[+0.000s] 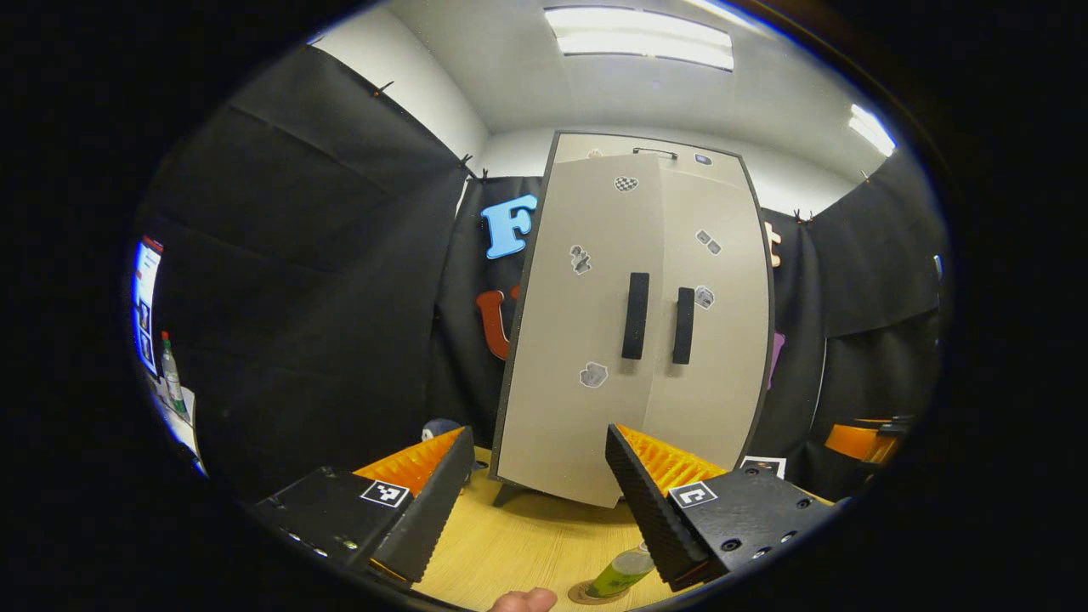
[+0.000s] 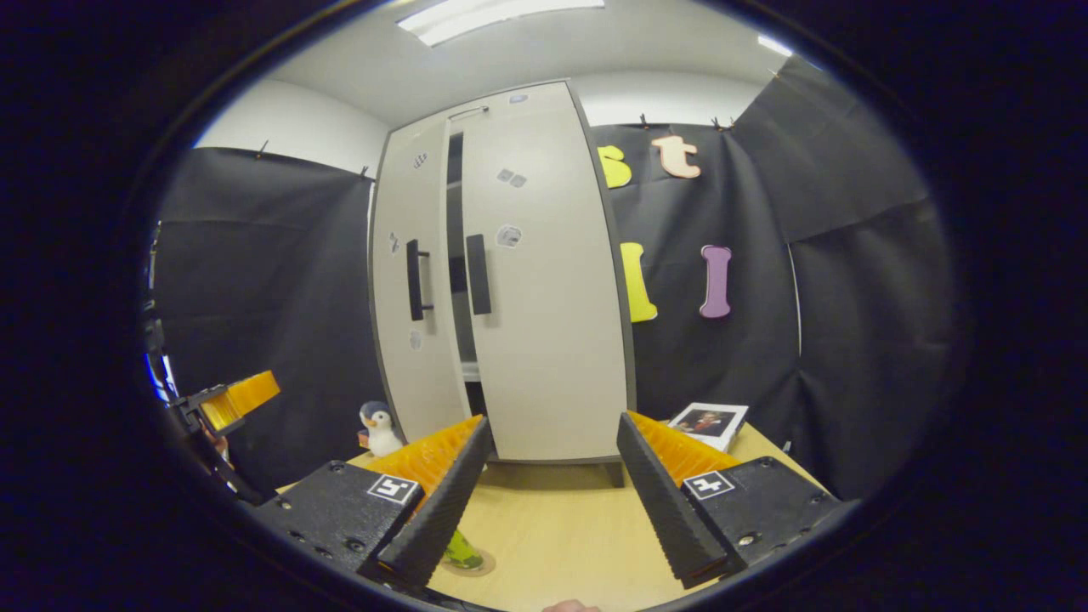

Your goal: Grasp the bottle in the cabinet with the left hand and place it on the coaster, then close the right door with the right hand and the left door with the left hand.

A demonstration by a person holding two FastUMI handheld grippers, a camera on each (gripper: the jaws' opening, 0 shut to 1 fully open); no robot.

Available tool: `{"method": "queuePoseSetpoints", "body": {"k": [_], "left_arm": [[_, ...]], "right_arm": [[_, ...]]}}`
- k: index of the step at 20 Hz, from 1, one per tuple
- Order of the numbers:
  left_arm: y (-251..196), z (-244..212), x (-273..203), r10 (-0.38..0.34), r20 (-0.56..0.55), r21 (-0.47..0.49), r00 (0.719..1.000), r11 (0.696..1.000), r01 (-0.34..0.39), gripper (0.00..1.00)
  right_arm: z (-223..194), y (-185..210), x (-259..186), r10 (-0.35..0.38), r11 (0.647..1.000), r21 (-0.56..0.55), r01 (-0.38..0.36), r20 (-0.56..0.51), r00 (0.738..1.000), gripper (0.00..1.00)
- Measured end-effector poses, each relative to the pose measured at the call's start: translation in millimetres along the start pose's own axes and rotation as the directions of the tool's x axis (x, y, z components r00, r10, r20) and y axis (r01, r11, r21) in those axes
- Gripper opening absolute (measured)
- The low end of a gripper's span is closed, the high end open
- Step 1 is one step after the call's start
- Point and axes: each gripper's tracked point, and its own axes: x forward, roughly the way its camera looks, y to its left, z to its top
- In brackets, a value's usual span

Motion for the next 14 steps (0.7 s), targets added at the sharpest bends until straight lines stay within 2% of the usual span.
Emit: {"method": "queuePoseSetpoints", "body": {"k": [1,2,3,14], "left_arm": [[-2,0,0,-0.006,0.002,0.003,1.0,1.0,0.006,1.0],[-4,0,1,-0.011,0.006,0.005,1.0,1.0,0.011,1.0],[-6,0,2,-0.014,0.007,0.007,1.0,1.0,0.014,0.95],[-14,4,6,-0.036,0.026,0.022,0.999,0.999,0.036,0.95]], "right_arm": [[1,-1,1,-0.004,1.0,-0.001,0.004,0.003,1.0,0.94],[1,-1,1,-0.005,1.0,-0.003,0.005,0.004,1.0,0.98],[2,-2,1,-0.007,1.0,-0.003,0.007,0.004,1.0,0.98],[4,-1,3,-0.013,1.0,0.004,0.013,0.012,1.0,0.98]]}}
